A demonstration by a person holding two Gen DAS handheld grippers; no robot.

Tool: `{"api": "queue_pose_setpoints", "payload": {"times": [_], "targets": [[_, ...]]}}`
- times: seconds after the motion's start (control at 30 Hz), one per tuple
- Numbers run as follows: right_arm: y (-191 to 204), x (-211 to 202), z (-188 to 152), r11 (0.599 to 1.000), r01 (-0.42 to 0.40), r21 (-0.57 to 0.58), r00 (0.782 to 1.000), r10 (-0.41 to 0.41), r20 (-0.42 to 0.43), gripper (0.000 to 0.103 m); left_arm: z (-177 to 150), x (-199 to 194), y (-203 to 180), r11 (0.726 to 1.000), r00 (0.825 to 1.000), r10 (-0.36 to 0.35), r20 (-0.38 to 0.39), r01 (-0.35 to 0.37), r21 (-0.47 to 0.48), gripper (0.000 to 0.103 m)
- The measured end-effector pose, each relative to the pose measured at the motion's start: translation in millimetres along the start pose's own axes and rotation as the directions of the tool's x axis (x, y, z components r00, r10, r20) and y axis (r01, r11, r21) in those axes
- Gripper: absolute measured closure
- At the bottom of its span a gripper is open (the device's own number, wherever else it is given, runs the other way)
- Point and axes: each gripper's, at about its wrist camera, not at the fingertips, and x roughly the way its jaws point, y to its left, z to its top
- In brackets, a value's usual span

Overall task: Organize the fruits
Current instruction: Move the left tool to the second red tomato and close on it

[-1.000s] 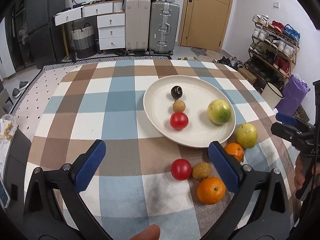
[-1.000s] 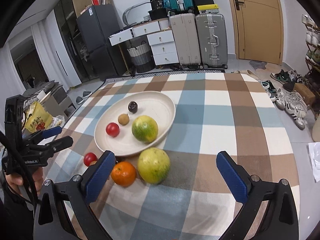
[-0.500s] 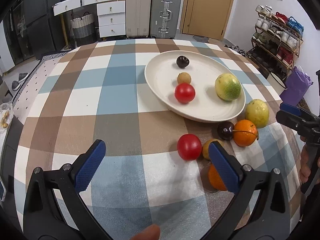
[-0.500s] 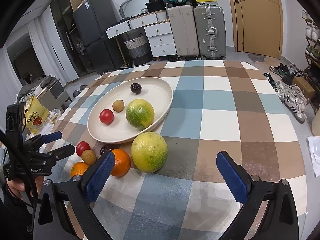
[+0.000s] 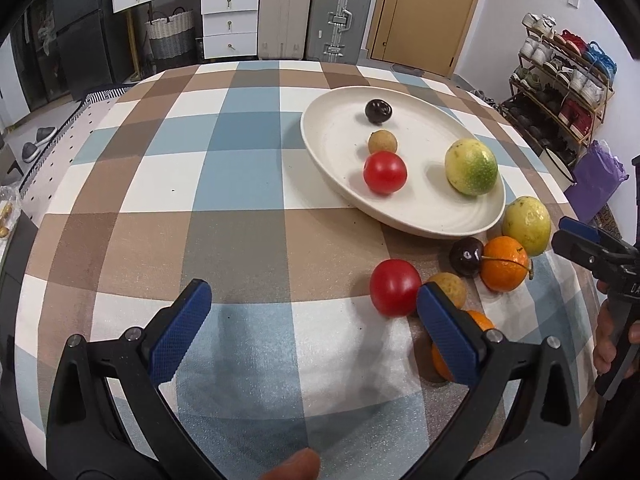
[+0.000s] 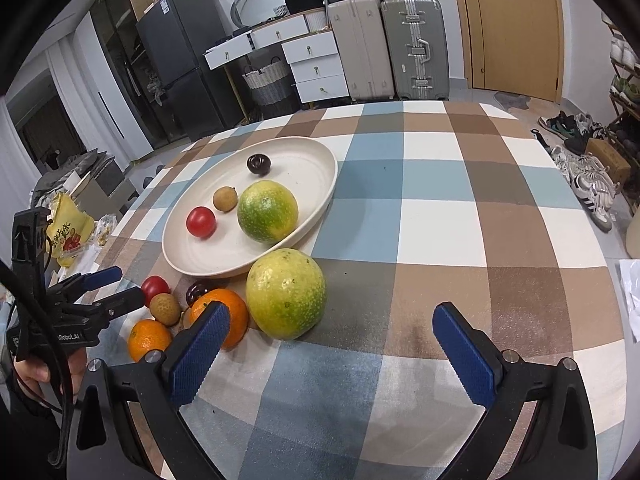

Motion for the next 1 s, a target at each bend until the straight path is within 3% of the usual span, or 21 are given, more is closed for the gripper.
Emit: {"api": "queue_pose_setpoints", "payload": {"times": [0.6, 0.8, 1.0], "targets": [[3, 18, 7, 0.998, -0.066, 0.006, 0.997, 0.066, -0.038, 0.002, 2, 8, -3, 1.0, 1.0, -0.015, -0.021, 0.015, 0.008, 0.001], [4, 24, 9, 0.998, -0.062, 0.007, 0.997, 0.063, -0.049, 0.015, 3, 9, -3, 1.0, 1.0, -0.02, -0.022, 0.02, 0.009, 0.001], [5, 26, 11, 0.998, -0.069, 0.005, 0.997, 0.069, -0.047, 0.017, 4, 9, -5, 0.999, 0.999, -0.029, -0.021, 0.029, 0.014, 0.001]]}}
